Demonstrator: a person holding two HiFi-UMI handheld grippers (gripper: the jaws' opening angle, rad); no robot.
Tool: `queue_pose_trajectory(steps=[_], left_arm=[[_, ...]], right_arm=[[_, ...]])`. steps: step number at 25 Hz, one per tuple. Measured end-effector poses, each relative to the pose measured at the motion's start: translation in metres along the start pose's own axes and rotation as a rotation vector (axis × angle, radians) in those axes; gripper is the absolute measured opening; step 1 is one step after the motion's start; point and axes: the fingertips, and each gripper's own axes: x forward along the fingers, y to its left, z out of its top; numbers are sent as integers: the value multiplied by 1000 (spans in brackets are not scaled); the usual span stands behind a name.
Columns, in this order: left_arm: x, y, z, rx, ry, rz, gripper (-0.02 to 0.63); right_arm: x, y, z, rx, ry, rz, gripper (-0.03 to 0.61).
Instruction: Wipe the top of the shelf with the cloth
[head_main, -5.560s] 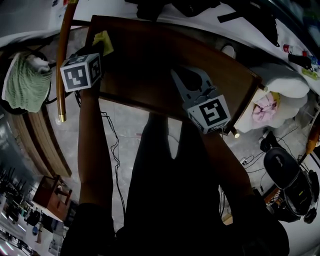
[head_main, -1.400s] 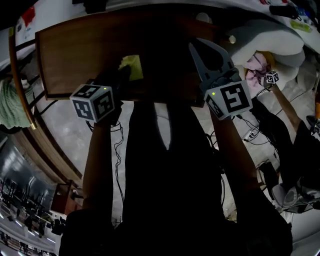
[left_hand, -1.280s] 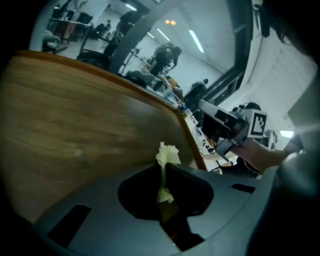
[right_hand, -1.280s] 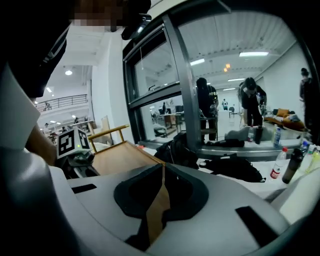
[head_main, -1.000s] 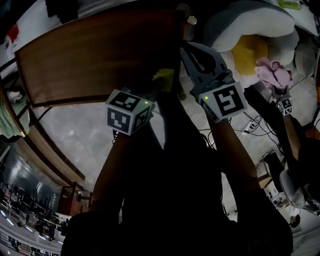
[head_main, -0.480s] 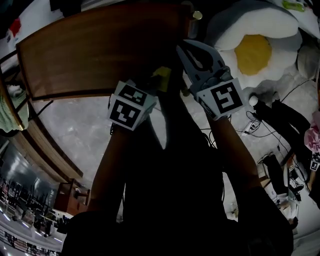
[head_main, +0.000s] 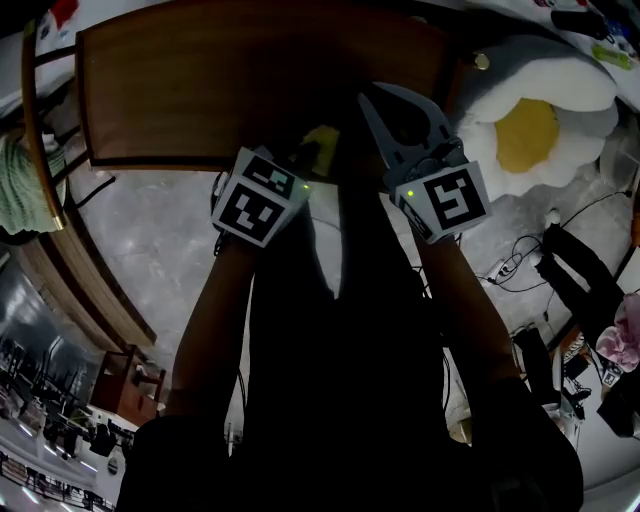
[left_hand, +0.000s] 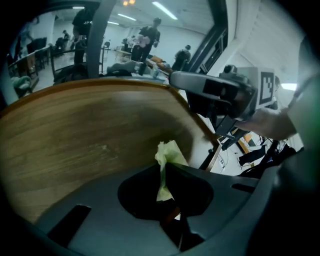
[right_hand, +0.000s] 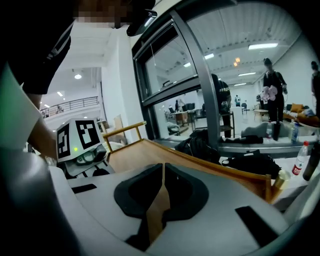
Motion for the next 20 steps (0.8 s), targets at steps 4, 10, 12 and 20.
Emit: queue_pose_trajectory(steps=[4, 10, 12, 20], left_arm=[[-29, 45, -23, -19, -6, 49, 34], [-81, 116, -63, -54, -5, 151, 34], [-101, 145, -78, -60, 4, 218, 34], [-176, 249, -137, -128, 39, 412, 34]], right_arm=[[31, 31, 3, -4, -2, 32, 26], [76, 80, 7, -25, -2, 93, 28], [91, 91, 10, -31, -7, 107, 28], [128, 123, 17, -40, 0, 125, 28]])
